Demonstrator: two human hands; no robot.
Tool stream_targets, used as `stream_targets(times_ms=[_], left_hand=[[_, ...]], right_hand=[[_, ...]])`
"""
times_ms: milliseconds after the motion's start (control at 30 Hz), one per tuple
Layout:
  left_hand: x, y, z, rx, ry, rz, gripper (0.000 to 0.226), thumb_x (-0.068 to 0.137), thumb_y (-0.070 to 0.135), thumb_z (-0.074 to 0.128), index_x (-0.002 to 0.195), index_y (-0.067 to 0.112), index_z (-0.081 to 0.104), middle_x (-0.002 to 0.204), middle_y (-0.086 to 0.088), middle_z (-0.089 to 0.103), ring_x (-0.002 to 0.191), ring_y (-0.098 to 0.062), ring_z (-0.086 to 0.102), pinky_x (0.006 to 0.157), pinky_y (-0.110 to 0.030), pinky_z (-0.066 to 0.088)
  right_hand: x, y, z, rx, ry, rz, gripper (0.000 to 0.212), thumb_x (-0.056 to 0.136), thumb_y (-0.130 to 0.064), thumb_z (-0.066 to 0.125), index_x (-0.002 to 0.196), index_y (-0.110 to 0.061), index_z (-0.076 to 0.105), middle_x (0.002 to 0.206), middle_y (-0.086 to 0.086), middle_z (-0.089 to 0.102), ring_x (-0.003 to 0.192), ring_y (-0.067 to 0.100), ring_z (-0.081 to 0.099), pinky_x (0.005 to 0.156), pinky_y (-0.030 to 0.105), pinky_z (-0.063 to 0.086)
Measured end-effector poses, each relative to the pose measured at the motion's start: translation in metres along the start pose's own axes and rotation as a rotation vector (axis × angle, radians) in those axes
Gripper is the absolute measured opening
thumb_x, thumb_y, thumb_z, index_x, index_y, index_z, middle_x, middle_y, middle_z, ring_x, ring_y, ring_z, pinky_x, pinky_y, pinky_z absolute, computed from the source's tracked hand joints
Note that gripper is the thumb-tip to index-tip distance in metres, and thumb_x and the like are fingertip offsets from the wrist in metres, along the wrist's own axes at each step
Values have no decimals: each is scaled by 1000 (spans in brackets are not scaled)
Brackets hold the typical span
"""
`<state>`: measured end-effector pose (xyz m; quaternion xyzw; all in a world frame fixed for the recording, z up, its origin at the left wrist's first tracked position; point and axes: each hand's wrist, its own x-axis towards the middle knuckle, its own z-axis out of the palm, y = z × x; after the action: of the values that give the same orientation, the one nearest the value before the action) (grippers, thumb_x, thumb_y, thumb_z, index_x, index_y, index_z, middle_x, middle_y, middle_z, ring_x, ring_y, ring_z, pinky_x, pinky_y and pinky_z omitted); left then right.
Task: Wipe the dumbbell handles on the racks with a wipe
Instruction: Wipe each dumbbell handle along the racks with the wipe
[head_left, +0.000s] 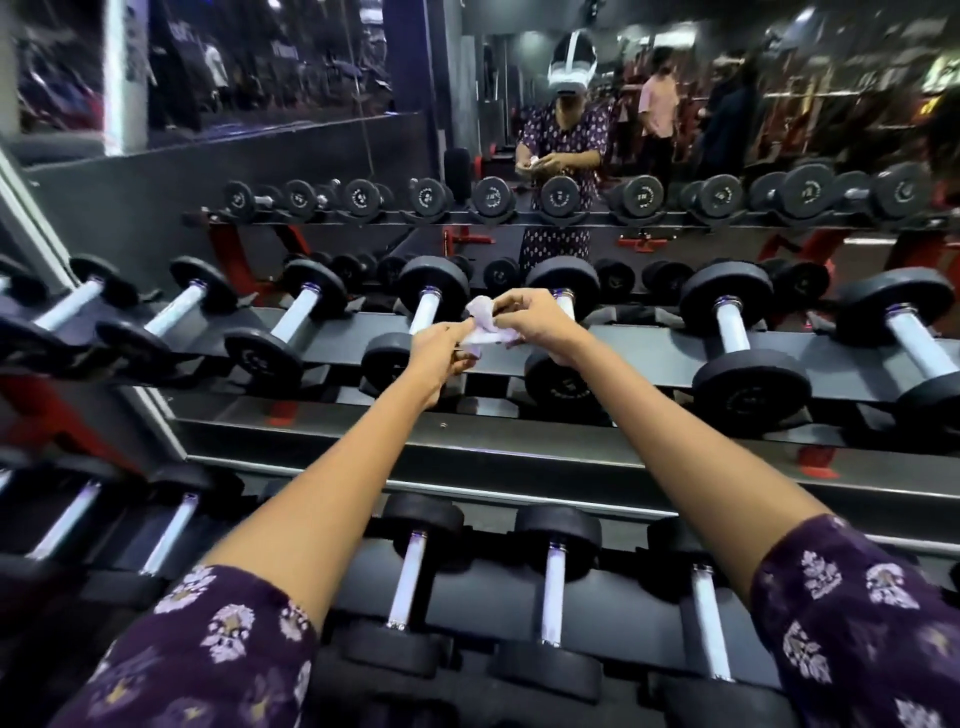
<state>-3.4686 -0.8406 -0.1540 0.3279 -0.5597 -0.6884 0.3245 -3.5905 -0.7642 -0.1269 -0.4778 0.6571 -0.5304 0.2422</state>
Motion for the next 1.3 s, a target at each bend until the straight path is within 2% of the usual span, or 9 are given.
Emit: stream_targets(times_ms=[133, 300, 467, 533, 767, 933, 1067, 1167, 1300], left_hand=[[2, 5, -41, 56, -37, 39, 17, 95, 9, 57, 79, 8, 62, 72, -9, 57, 57, -14, 50, 56, -21, 45], [12, 12, -91, 105, -37, 98, 19, 96, 9, 56, 78, 13, 61, 72, -2, 62, 48, -3, 57, 53, -15, 48], [22, 13, -125, 125, -114, 130, 19, 97, 6, 53, 81, 11, 61, 79, -4, 62, 61, -8, 61, 55, -14, 49], [26, 10, -129, 108, -137, 135, 17, 96, 4, 55, 81, 9, 61, 79, -4, 62, 61, -6, 62, 56, -14, 50], [47, 6, -127, 212, -68, 295, 14, 91, 2, 60, 82, 13, 60, 80, 0, 62, 78, -15, 58, 67, -16, 49], [69, -5, -130, 647, 39, 504, 21, 92, 10, 60, 113, 8, 62, 119, -7, 59, 112, -20, 54, 86, -18, 36], [84, -20, -126, 890, -115, 574, 39, 100, 21, 49, 135, 4, 47, 135, -11, 48, 126, -25, 44, 99, -25, 30], [83, -41, -123, 857, -100, 691, 46, 101, 34, 33, 127, 3, 53, 123, -12, 55, 113, -26, 51, 97, -33, 37], [89, -75, -128, 914, 51, 958, 50, 102, 35, 26, 133, 4, 52, 131, -14, 55, 125, -26, 46, 107, -41, 35]], right_hand=[[4, -14, 35, 102, 6, 78, 20, 82, 10, 52, 70, -4, 59, 68, 9, 54, 53, 12, 50, 48, 17, 45], [11, -26, 86, 295, 17, 189, 11, 89, -16, 58, 80, -10, 61, 73, 2, 55, 61, 9, 51, 53, 17, 45], [15, -28, 119, 237, 94, 212, 19, 81, 1, 64, 98, 11, 62, 86, 10, 57, 77, 14, 56, 67, 22, 50], [14, -29, 125, 252, 141, 242, 3, 81, 4, 63, 83, 3, 63, 80, 10, 58, 75, 15, 57, 67, 21, 50], [34, -32, 123, 266, 269, 348, 13, 81, 2, 64, 74, -8, 60, 78, 9, 59, 67, 17, 58, 54, 22, 54], [54, -22, 115, 349, 306, 355, 12, 82, 6, 57, 73, -2, 56, 71, 14, 57, 46, 16, 60, 44, 23, 52], [87, -1, 103, 71, 503, 255, 8, 72, 3, 61, 65, 1, 60, 74, 12, 57, 67, 23, 58, 68, 46, 58], [108, 3, 103, -220, 564, 155, 8, 73, -1, 55, 78, 0, 61, 76, 5, 57, 71, 19, 52, 62, 32, 46], [135, 14, 114, -567, 379, 8, 15, 76, -2, 54, 86, -3, 65, 90, 14, 65, 83, 27, 57, 67, 27, 40]])
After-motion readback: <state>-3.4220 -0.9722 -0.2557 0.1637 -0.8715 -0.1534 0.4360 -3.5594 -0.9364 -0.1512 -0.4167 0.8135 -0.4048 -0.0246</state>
